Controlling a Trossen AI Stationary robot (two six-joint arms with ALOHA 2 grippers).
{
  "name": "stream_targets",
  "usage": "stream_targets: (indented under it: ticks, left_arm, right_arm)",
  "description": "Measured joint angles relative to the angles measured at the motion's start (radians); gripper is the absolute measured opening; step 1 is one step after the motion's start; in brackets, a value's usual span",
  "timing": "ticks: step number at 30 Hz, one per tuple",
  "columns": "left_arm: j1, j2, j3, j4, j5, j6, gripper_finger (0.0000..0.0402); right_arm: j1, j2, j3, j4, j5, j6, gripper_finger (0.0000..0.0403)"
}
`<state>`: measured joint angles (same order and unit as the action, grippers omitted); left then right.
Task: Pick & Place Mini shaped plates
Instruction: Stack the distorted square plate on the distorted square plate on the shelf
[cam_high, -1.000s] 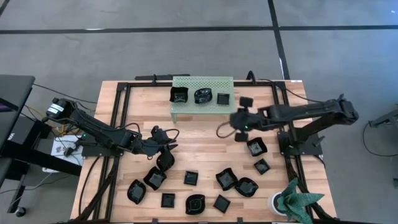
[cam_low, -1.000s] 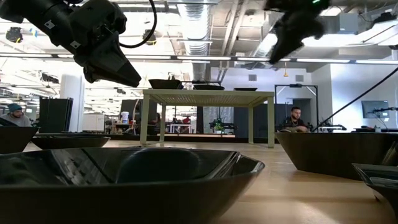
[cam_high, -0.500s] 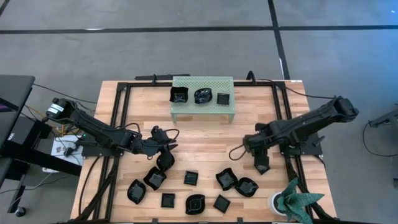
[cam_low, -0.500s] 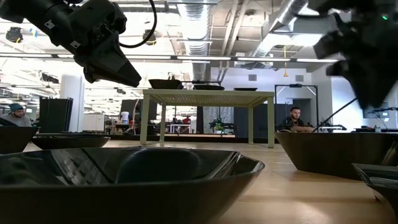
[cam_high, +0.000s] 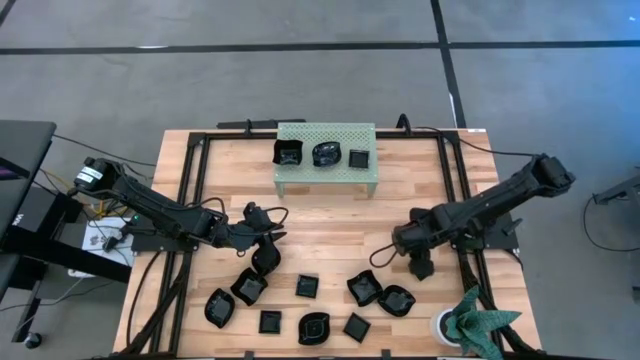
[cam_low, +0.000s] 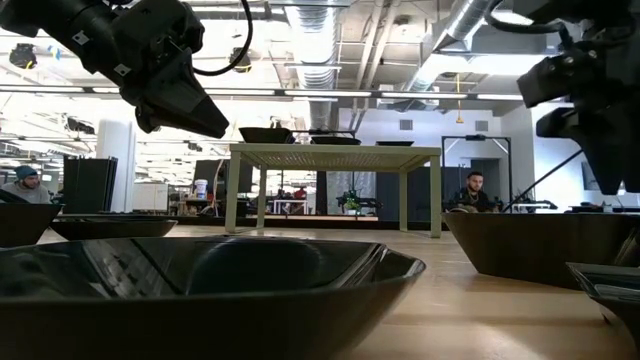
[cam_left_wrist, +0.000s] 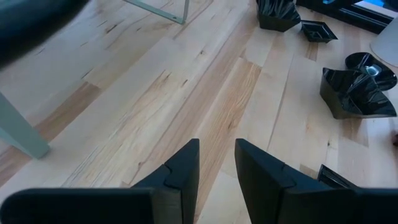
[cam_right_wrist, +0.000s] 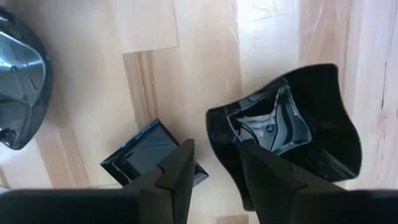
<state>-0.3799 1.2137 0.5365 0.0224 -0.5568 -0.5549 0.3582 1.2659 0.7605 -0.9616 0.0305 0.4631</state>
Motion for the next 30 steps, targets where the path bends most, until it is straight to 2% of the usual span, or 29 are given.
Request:
stream_targets:
  ticks: [6,19,23,28,30]
  left_arm:
    - [0.0,0.0,0.0,0.001,0.0,0.0,0.0104]
    - [0.0,0.0,0.0,0.002,0.0,0.0,0.0104]
    - [0.0,0.0,0.0,0.003,0.0,0.0,0.0104]
    - [0.0,0.0,0.0,0.004,0.0,0.0,0.0104]
    - [0.0,0.0,0.0,0.005,0.0,0.0,0.0104]
  right_arm:
    - [0.027,0.031,0.0,0.036,0.003,0.002,0.0129]
    - [0.027,0.246,0.001,0.047,0.054,-0.054,0.0121]
    - [0.026,0.261,0.001,0.049,0.067,-0.073,0.0089]
    - [0.026,0.233,0.001,0.058,0.079,-0.107,0.0016]
    - [0.026,0.213,0.002,0.056,0.07,-0.107,0.0008]
